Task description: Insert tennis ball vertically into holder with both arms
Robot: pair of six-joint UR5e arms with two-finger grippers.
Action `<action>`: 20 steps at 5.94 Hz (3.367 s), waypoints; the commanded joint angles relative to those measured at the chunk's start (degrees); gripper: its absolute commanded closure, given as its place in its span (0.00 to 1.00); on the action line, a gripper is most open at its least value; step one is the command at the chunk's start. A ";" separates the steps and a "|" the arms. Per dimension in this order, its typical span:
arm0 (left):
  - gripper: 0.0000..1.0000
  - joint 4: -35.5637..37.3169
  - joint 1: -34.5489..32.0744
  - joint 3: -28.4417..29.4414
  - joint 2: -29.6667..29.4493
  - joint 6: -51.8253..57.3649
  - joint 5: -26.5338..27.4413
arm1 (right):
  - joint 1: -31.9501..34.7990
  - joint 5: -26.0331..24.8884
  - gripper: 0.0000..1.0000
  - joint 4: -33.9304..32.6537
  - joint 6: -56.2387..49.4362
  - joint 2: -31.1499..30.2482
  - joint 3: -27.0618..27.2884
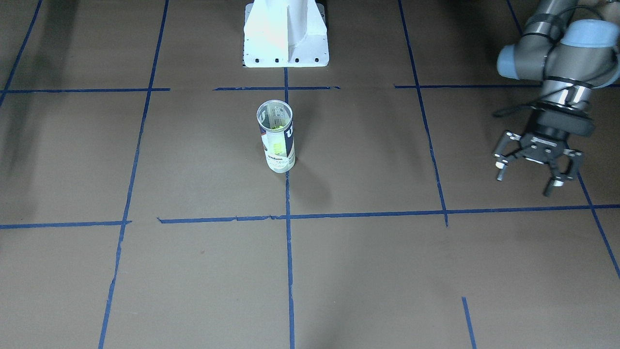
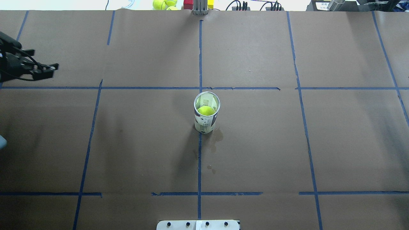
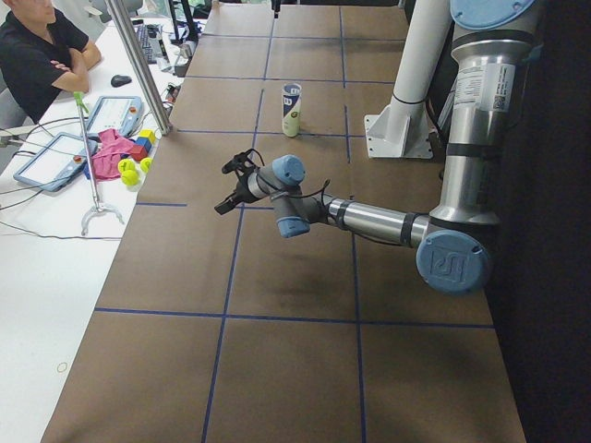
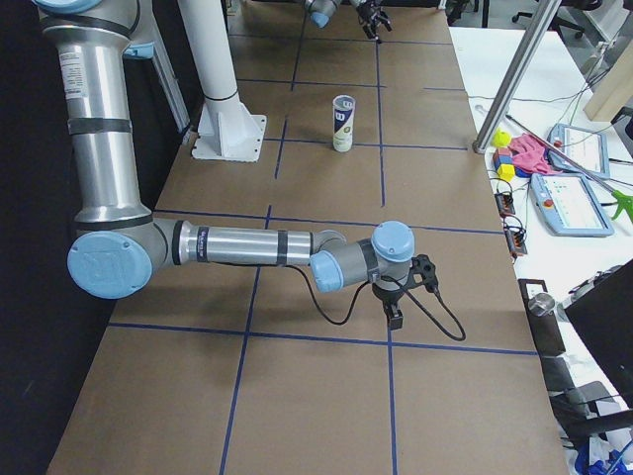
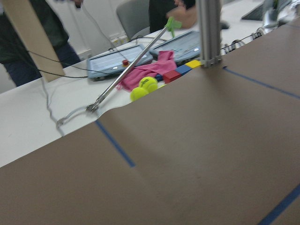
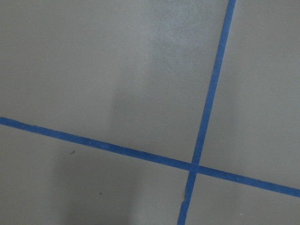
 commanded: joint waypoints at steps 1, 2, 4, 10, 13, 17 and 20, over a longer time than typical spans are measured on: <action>0.01 19.65 -15.71 -0.26 -0.03 10.37 -20.28 | 1.11 0.89 0.00 0.32 -1.81 -1.24 -1.10; 0.02 29.84 -21.36 -0.35 -0.03 23.18 -23.60 | 1.72 4.64 0.00 0.32 -1.99 -2.03 -1.02; 0.00 50.75 -25.88 -3.50 0.76 26.37 -26.70 | 1.72 5.91 0.00 -0.29 -2.78 -2.48 -1.37; 0.00 58.07 -26.69 -9.14 9.89 27.70 -31.28 | 1.81 6.35 0.00 0.41 -3.13 -4.50 -0.93; 0.00 56.66 -26.77 -9.83 11.22 27.61 -30.84 | 2.42 6.26 0.00 0.32 -3.04 -3.71 -1.19; 0.00 59.71 -26.69 -10.10 10.61 27.44 -31.28 | 4.53 9.95 0.00 -7.83 -3.57 -3.27 -0.76; 0.00 60.26 -26.69 -9.05 10.95 27.78 -30.93 | 2.26 8.73 0.00 -10.56 -5.84 -2.92 1.42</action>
